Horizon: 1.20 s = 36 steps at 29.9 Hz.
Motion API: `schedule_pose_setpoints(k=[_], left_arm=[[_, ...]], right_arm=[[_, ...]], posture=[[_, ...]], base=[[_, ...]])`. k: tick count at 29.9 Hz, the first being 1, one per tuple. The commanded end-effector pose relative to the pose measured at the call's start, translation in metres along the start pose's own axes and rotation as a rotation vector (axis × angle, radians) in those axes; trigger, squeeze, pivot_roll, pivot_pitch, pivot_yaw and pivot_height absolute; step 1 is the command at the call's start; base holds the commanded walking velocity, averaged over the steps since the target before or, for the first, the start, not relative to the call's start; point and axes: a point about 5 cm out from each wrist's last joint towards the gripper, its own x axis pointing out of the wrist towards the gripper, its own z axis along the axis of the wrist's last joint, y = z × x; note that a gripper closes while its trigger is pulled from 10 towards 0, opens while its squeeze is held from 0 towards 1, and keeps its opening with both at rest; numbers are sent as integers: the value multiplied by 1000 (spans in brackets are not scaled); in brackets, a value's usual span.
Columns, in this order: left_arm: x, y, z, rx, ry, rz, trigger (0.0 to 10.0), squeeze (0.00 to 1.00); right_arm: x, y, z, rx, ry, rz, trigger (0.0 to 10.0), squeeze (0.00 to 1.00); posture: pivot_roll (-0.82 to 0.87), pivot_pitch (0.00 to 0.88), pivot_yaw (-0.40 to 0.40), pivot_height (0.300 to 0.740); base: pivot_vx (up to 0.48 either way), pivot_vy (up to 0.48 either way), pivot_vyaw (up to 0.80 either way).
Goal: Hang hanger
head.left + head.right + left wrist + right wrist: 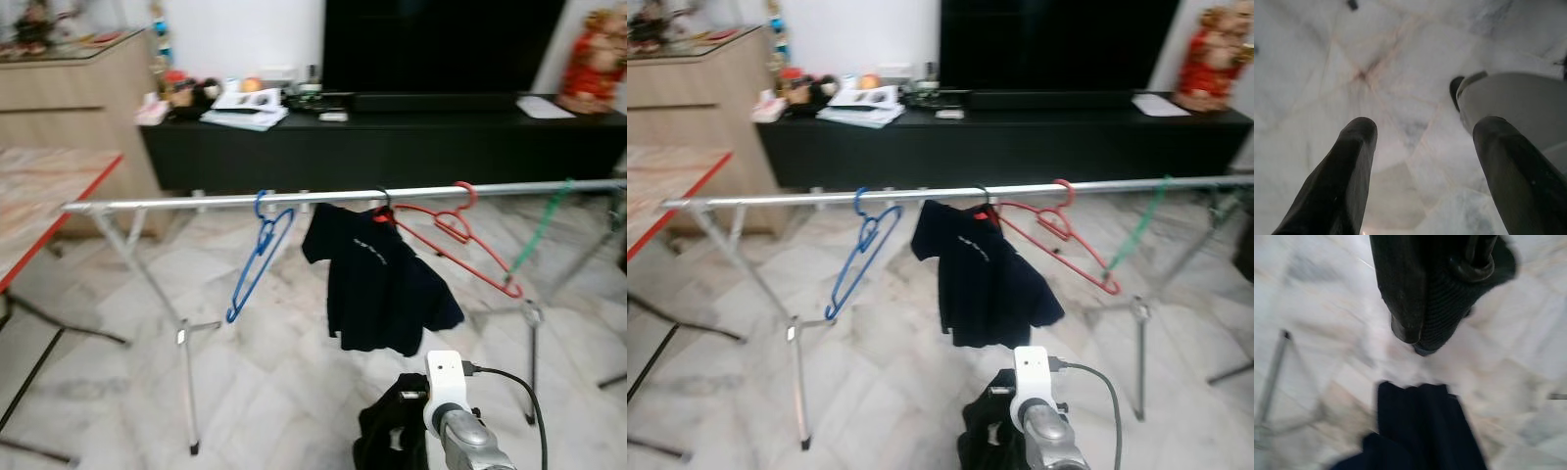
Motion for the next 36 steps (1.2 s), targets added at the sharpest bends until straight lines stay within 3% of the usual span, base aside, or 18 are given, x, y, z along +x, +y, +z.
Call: schedule_pose_setpoints(k=[1, 9, 13, 17, 25, 30, 32, 36], left_arm=[[1, -7, 0, 11, 6, -27, 10000, 0], [1, -7, 0, 21, 5, -26, 10000, 0], [1, -7, 1, 22, 2, -26, 10000, 0], [1, -7, 2, 20, -1, -22, 10000, 0], [1, -6, 4, 6, -24, 0, 10000, 0], [0, -2, 6, -58, -80, 70, 10000, 0], [-2, 1, 10, -119, -157, 124, 10000, 0], [-4, 2, 14, -126, -214, 152, 10000, 0]], right_arm=[[1, 1, 8, 7, -49, 8, 10000, 0], [0, 1, 12, 11, -82, 12, 10000, 0], [0, 1, 12, -8, -100, 24, 10000, 0], [3, 13, 22, -5, -117, 33, 10000, 0], [3, 14, 22, -3, -105, 31, 10000, 0], [3, 13, 21, -1, -99, 27, 10000, 0], [3, 13, 20, -3, -93, 23, 10000, 0], [3, 13, 19, -6, -88, 23, 10000, 0]], posture=[[13, 0, 16, 740], [14, 0, 16, 740], [15, 0, 15, 740], [18, 0, 15, 740], [22, 0, 14, 740], [22, 0, 15, 740], [28, 6, 13, 740], [36, 11, 11, 740]], base=[[0, 277, -800], [0, 0, -759], [0, 0, 0], [0, 0, 0], [0, 0, 0], [0, 0, 0], [0, 0, 0], [0, 0, 0]])
